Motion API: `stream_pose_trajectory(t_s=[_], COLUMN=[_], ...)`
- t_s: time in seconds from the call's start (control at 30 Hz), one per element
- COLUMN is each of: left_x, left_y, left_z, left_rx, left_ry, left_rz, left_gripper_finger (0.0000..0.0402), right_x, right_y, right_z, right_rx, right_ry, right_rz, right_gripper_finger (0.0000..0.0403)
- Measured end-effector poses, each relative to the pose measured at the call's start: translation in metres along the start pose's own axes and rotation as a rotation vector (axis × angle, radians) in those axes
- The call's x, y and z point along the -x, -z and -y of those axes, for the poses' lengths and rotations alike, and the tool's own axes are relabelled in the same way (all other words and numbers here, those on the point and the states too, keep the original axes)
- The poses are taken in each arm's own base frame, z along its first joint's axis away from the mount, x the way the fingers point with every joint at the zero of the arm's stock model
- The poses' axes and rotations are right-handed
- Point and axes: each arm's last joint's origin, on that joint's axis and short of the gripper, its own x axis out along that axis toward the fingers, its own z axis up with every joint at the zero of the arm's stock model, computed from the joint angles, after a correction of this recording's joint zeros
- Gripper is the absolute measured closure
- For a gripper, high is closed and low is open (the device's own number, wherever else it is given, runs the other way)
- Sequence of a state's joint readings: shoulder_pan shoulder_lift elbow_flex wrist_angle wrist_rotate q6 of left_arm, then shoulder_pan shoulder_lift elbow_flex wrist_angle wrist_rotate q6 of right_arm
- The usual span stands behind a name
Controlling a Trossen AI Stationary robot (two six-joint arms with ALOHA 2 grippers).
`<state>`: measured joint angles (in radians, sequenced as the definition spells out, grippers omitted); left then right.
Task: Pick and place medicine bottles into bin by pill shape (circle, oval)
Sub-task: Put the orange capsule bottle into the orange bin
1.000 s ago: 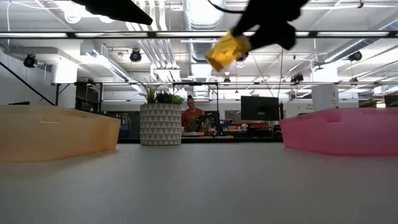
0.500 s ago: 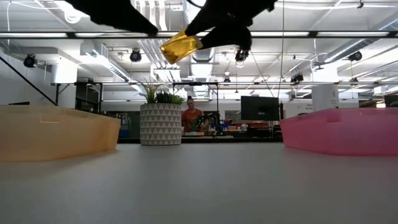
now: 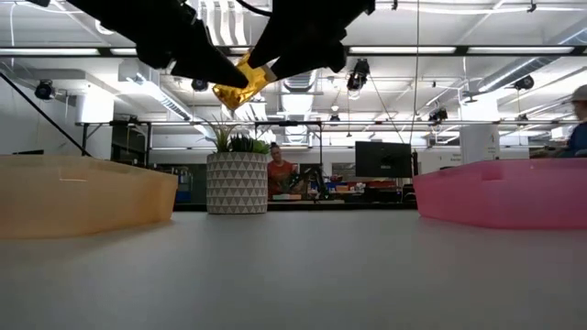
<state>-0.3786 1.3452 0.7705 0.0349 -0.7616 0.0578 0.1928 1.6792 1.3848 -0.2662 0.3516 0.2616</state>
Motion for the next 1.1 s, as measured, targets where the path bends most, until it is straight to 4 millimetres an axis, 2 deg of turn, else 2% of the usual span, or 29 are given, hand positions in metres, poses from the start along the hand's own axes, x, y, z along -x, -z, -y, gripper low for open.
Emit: stream_pose_trajectory(t_s=[0.3,0.6,0.8,1.1], left_x=[-0.001,-0.002,-0.002,-0.002], left_y=[0.014,0.014,0.014,0.013], left_z=[0.002,0.001,0.001,0.001], left_rx=[-0.007,0.003,0.004,0.013], left_ry=[0.003,0.0,0.0,0.0], left_rz=[-0.031,-0.028,-0.028,-0.02], left_gripper_finger=[0.02,0.0234,0.0239,0.0239], right_x=[0.006,0.007,0.007,0.006], right_y=[-0.004,-0.004,-0.004,-0.003], right_z=[0.001,0.001,0.001,0.001], right_rx=[0.002,0.002,0.002,0.003], right_ry=[-0.003,-0.003,-0.001,0.001], right_rz=[-0.004,-0.002,-0.003,-0.006], right_gripper_finger=[0.0191,0.0191,0.0189,0.0129])
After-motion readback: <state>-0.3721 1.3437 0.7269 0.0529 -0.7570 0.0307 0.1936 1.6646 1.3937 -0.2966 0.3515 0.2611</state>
